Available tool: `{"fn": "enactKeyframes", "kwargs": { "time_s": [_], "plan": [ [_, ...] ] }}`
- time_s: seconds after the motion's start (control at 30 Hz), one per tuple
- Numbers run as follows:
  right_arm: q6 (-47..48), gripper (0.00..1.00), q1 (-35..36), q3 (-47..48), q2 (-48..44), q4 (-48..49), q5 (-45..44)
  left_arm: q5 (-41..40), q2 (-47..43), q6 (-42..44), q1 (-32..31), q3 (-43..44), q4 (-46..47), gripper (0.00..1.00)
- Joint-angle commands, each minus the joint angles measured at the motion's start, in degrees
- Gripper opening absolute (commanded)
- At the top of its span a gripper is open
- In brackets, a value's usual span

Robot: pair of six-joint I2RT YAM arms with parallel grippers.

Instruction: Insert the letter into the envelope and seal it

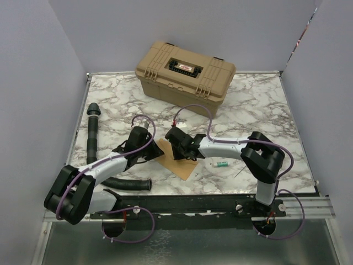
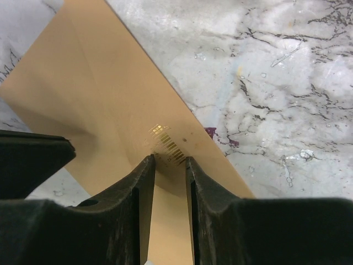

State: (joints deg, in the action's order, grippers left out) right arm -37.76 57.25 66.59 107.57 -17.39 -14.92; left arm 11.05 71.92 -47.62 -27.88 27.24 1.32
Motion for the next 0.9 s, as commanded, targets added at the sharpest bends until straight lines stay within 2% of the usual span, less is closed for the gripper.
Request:
{"fn": "enactKeyframes", "kwargs": {
  "time_s": [0.0,0.2,0.37,0.47,0.7,0.87],
  "plan": [
    [4.8,0.35,1.8,-6.1,3.8,-1.5,-6.0,0.8,-3.4,1.3,-0.1,5.3,-3.1,0.00],
    [5.2,0.35,2.3,-10.0,2.8,3.1,-5.7,-1.0,4.2,1.8,-0.2,8.3,-1.6,0.00],
    [4.7,0.35,2.3,-12.9,1.0,6.6,-5.4,-2.8,11.0,1.4,-0.1,9.0,4.6,0.00],
    [4.6,0.35,2.3,-13.3,0.7,6.9,-5.7,-4.5,13.2,2.1,-0.1,9.2,5.1,0.00],
    [4.7,0.33,2.4,-12.4,-1.9,6.0,-5.0,-8.3,14.8,1.8,-0.2,3.8,8.3,0.00],
    [6.0,0.33,2.4,-8.1,-1.5,3.7,-5.2,-8.1,17.0,0.7,-0.2,1.7,10.8,0.00]
  ]
}}
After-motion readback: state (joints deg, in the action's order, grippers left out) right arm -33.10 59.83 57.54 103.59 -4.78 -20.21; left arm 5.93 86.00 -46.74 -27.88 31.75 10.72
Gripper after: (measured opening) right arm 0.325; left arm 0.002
